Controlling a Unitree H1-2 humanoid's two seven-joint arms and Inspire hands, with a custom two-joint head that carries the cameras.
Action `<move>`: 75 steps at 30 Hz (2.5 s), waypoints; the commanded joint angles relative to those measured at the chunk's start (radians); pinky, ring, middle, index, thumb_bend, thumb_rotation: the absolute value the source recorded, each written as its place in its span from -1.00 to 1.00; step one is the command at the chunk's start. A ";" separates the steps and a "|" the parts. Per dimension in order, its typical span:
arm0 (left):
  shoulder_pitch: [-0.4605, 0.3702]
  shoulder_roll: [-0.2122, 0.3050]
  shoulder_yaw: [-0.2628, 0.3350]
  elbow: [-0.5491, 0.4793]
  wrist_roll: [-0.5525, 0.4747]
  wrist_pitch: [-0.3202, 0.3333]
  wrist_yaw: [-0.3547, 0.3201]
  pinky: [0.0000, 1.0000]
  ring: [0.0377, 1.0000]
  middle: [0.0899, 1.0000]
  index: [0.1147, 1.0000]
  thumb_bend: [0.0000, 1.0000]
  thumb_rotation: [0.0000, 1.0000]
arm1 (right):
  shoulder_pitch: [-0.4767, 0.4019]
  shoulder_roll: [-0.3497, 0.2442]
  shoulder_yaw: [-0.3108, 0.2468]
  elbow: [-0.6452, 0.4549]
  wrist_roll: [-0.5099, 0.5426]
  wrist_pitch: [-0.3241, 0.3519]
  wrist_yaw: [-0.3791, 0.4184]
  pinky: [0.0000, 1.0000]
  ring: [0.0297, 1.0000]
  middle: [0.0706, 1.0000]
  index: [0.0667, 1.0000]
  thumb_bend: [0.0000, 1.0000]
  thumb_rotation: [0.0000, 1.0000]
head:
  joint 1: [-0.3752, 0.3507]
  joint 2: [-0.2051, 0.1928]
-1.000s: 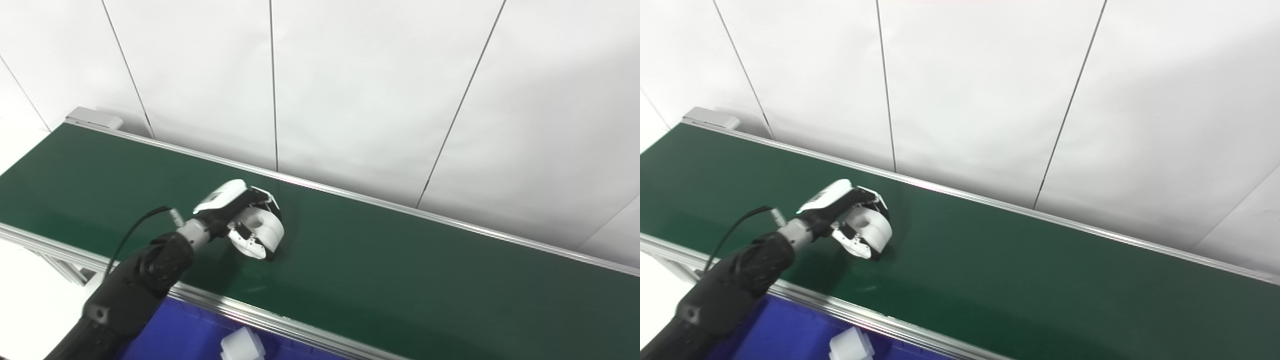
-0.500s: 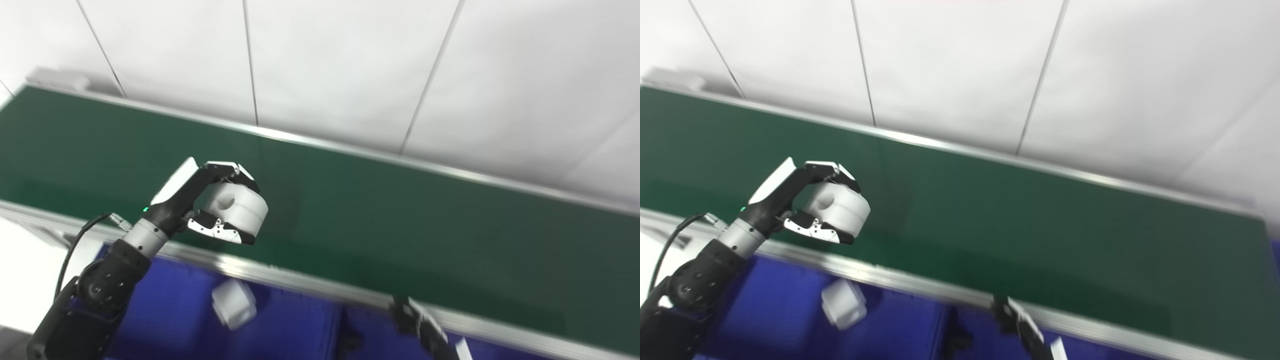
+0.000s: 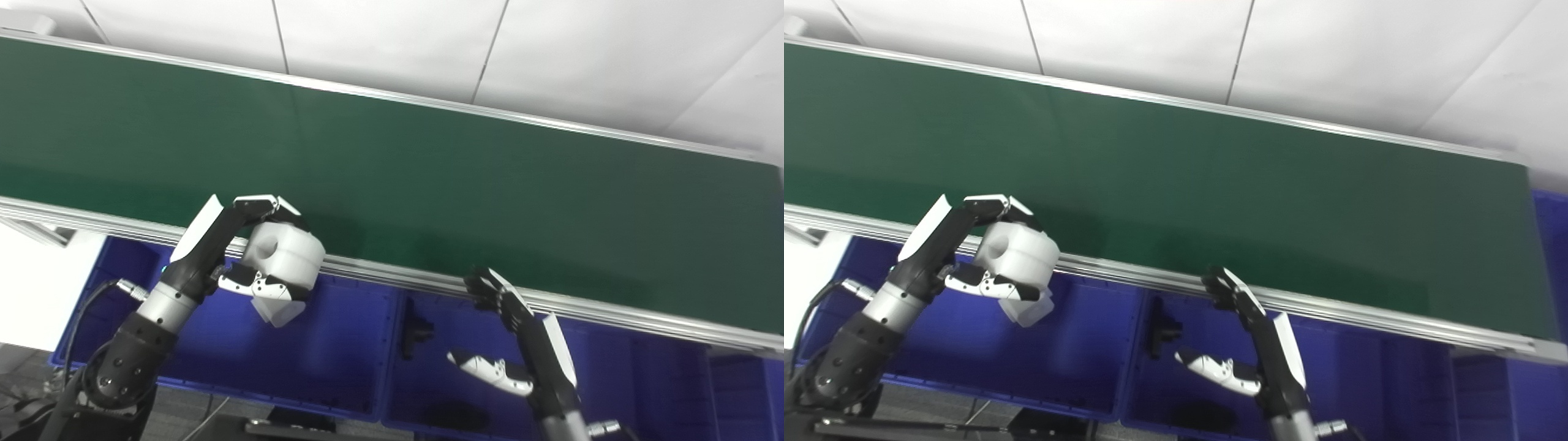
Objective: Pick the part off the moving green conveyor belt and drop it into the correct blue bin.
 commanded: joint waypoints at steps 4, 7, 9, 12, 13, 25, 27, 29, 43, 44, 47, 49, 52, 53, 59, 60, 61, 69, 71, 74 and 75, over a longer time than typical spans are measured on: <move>0.051 -0.026 -0.033 -0.014 0.029 -0.025 0.005 -0.03 -0.08 -0.07 -0.23 0.00 -1.00 | 0.002 0.007 -0.005 -0.048 0.012 -0.003 0.009 0.52 0.60 0.60 0.71 0.50 -0.15 | 0.006 0.012; 0.074 -0.037 -0.051 0.001 0.054 -0.054 0.010 -0.02 -0.08 -0.06 -0.23 0.00 -1.00 | 0.004 0.009 -0.006 -0.062 0.014 0.012 0.014 0.52 0.61 0.60 0.71 0.49 -0.17 | 0.009 0.015; 0.086 -0.042 -0.057 0.018 0.078 -0.079 0.022 -0.03 -0.08 -0.06 -0.23 0.00 -1.00 | 0.007 0.009 -0.008 -0.069 0.016 0.021 0.017 0.54 0.62 0.60 0.71 0.50 -0.15 | 0.011 0.015; 0.107 -0.048 -0.060 0.018 0.117 -0.074 0.027 -0.03 -0.10 -0.06 -0.22 0.00 -1.00 | 0.010 0.011 -0.009 -0.072 0.017 0.021 0.018 0.54 0.62 0.60 0.71 0.49 -0.16 | 0.013 0.017; 0.112 -0.049 -0.062 0.016 0.127 -0.069 0.027 -0.02 -0.11 -0.07 -0.20 0.00 -1.00 | 0.012 0.011 -0.010 -0.076 0.016 0.025 0.019 0.53 0.61 0.60 0.71 0.50 -0.14 | 0.013 0.019; 0.128 -0.070 -0.104 0.036 0.430 -0.014 0.068 0.13 -0.05 -0.07 -0.22 0.00 -1.00 | 0.020 -0.002 -0.024 -0.105 0.038 0.051 0.046 0.52 0.60 0.59 0.70 0.51 -0.14 | 0.045 0.022; 0.125 -0.064 -0.115 0.015 0.541 0.044 0.055 0.25 0.22 -0.04 -0.21 0.02 -1.00 | 0.018 -0.003 -0.024 -0.106 0.034 0.053 0.048 0.52 0.59 0.59 0.70 0.52 -0.12 | 0.045 0.022; 0.122 -0.058 -0.127 -0.007 0.626 0.112 0.026 0.50 0.39 0.29 -0.15 0.01 -0.89 | 0.018 -0.004 -0.024 -0.110 0.041 0.057 0.054 0.54 0.60 0.60 0.71 0.50 -0.13 | 0.050 0.023; 0.120 -0.021 -0.175 -0.162 0.705 0.322 -0.202 1.00 0.85 0.80 0.71 0.52 0.77 | 0.038 0.009 -0.026 -0.115 0.034 0.051 0.049 0.52 0.61 0.59 0.70 0.50 -0.15 | 0.051 0.013; 0.129 -0.030 -0.164 -0.159 0.649 0.305 -0.179 1.00 0.85 0.81 0.71 0.54 0.76 | 0.041 0.009 -0.025 -0.114 0.032 0.051 0.048 0.52 0.60 0.59 0.70 0.50 -0.15 | 0.046 0.011; 0.150 -0.046 -0.143 -0.143 0.501 0.252 -0.125 0.97 0.85 0.83 0.71 0.49 0.55 | 0.049 0.010 -0.025 -0.116 0.028 0.052 0.047 0.53 0.62 0.59 0.71 0.51 -0.12 | 0.036 0.002; 0.160 -0.053 -0.137 -0.129 0.406 0.218 -0.102 0.88 0.84 0.84 0.73 0.48 0.45 | 0.055 0.008 -0.025 -0.120 0.024 0.054 0.049 0.54 0.63 0.60 0.71 0.51 -0.12 | 0.031 -0.001; 0.160 -0.083 -0.129 -0.069 0.158 0.121 -0.089 0.68 0.82 0.83 0.73 0.50 0.34 | 0.067 0.005 -0.025 -0.117 0.015 0.041 0.047 0.52 0.61 0.60 0.72 0.50 -0.13 | 0.010 -0.023; 0.154 -0.094 -0.129 -0.046 0.095 0.088 -0.086 0.68 0.81 0.82 0.73 0.52 0.34 | 0.072 0.005 -0.025 -0.114 0.012 0.035 0.044 0.50 0.61 0.60 0.72 0.51 -0.13 | 0.005 -0.029; 0.108 -0.154 -0.142 0.110 -0.077 -0.151 -0.048 0.68 0.73 0.71 0.65 0.50 0.30 | 0.103 0.004 -0.015 -0.100 -0.017 0.011 0.033 0.49 0.62 0.62 0.72 0.53 -0.11 | -0.056 -0.080; 0.104 -0.159 -0.144 0.126 -0.093 -0.165 -0.044 0.68 0.72 0.70 0.63 0.54 0.30 | 0.107 0.005 -0.012 -0.100 -0.019 0.014 0.032 0.50 0.64 0.64 0.74 0.53 -0.13 | -0.056 -0.080; 0.102 -0.161 -0.146 0.143 -0.118 -0.170 -0.047 0.68 0.71 0.69 0.62 0.55 0.27 | 0.111 0.005 -0.009 -0.099 -0.027 0.012 0.031 0.51 0.64 0.64 0.74 0.53 -0.12 | -0.071 -0.094; 0.112 -0.158 -0.137 0.191 -0.202 -0.173 -0.069 0.63 0.66 0.64 0.56 0.55 0.07 | 0.119 0.019 0.009 -0.047 -0.065 -0.011 0.005 0.49 0.64 0.66 0.75 0.56 -0.11 | -0.096 -0.136; 0.115 -0.157 -0.131 0.194 -0.200 -0.173 -0.067 0.63 0.66 0.63 0.55 0.55 0.07 | 0.116 0.021 0.014 -0.036 -0.069 -0.016 -0.002 0.50 0.64 0.67 0.75 0.55 -0.13 | -0.100 -0.143; 0.117 -0.159 -0.120 0.198 -0.208 -0.173 -0.076 0.62 0.65 0.62 0.55 0.54 0.06 | 0.113 0.027 0.018 -0.023 -0.076 -0.022 -0.013 0.52 0.65 0.67 0.74 0.55 -0.16 | -0.102 -0.145; 0.116 -0.158 -0.118 0.199 -0.207 -0.173 -0.078 0.62 0.65 0.62 0.54 0.54 0.05 | 0.112 0.028 0.019 -0.020 -0.077 -0.024 -0.016 0.53 0.65 0.67 0.74 0.54 -0.18 | -0.102 -0.145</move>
